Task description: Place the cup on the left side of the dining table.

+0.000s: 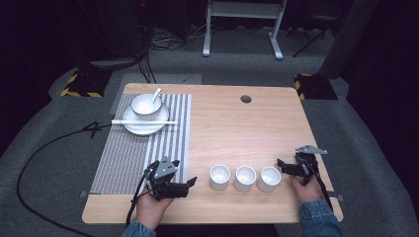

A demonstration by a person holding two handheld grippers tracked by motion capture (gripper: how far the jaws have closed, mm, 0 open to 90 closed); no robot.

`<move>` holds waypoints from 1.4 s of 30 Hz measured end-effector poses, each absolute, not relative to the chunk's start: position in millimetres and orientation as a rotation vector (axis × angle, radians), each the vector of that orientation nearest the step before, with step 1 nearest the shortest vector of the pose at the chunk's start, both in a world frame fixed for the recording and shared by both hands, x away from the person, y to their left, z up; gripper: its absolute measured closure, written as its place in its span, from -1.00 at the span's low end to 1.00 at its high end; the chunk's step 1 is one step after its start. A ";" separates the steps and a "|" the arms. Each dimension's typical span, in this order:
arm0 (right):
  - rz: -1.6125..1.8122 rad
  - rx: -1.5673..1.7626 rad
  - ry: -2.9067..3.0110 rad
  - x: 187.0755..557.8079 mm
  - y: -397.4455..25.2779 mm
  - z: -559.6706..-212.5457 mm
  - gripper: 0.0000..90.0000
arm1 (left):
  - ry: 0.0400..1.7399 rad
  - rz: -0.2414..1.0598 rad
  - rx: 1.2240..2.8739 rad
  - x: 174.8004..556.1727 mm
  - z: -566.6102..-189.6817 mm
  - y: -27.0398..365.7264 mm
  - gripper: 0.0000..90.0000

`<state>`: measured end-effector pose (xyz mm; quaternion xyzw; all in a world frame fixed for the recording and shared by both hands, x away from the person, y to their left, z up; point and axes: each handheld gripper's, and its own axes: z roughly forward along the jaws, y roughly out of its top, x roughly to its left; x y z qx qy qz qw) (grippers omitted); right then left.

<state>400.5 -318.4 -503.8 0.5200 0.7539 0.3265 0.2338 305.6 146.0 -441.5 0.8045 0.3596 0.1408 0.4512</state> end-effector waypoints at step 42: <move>0.897 1.427 2.068 400.5 -318.3 -503.9 -0.68 | 0.663 0.219 2.093 341.2 -467.3 53.6 -0.58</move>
